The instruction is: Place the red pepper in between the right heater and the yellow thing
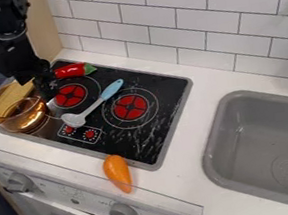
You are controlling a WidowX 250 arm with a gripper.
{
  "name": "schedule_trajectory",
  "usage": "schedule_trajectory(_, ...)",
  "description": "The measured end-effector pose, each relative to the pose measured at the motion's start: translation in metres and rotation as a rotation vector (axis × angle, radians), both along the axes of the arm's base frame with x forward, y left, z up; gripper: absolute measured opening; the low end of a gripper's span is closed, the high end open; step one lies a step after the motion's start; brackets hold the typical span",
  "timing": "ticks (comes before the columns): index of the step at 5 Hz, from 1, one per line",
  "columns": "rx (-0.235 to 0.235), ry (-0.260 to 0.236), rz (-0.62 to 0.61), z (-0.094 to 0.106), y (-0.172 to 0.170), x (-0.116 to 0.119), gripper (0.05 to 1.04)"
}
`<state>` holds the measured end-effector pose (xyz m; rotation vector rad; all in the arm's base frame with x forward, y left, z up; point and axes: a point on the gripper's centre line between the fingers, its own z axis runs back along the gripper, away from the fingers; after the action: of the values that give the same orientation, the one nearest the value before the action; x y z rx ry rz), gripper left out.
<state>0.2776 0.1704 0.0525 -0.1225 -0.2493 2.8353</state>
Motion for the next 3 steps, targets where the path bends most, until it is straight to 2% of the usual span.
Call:
schedule_trajectory(1,-0.016,0.029,0.004,-0.011,-0.001,-0.002,1.001)
schedule_trajectory(2,0.007,0.078,-0.011,-0.015,0.001,0.015,1.001)
schedule_trajectory(3,0.034,0.125,-0.079,-0.015,0.003,0.036,1.001)
